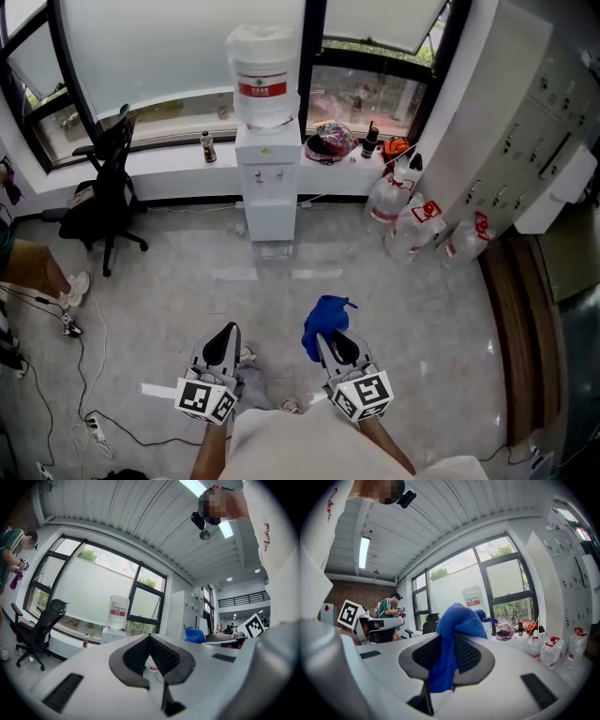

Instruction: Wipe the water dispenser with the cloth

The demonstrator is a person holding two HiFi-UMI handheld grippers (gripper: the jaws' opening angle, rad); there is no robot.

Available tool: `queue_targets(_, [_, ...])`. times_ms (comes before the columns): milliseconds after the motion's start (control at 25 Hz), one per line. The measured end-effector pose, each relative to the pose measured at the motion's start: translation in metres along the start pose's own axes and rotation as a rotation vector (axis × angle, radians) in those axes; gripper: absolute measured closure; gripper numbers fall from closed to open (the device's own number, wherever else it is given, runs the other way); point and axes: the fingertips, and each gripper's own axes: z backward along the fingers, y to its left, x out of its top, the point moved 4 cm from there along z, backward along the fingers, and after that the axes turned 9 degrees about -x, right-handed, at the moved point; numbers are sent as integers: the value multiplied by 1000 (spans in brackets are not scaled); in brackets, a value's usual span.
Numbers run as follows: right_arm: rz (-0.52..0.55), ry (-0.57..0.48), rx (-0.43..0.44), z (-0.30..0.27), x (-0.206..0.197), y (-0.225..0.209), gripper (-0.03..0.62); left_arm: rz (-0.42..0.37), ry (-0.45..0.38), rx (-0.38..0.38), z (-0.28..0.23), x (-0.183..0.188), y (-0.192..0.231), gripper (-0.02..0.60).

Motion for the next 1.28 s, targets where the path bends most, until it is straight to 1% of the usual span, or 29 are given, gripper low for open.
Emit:
queue_targets(280, [0, 7, -18, -34, -1, -12, 505, 15, -4, 1, -29, -4, 34, 571])
queue_targets(520, [2, 24, -37, -92, -2, -19, 505, 43, 8, -18, -69, -13, 85, 571])
queue_targets(720, [-2, 46, -76, -171, 1, -24, 505, 60, 33, -57, -118, -14, 151, 571])
queue_targets(920, [16, 57, -80, -261, 27, -15, 505, 64, 50, -80, -160, 10, 226, 571])
queue_targets(1120, [37, 60, -85, -349, 57, -7, 505, 42, 48, -96, -200, 39, 302, 571])
queue_targets(1280, [49, 61, -84, -408, 74, -5, 505, 52, 60, -104, -225, 44, 350, 571])
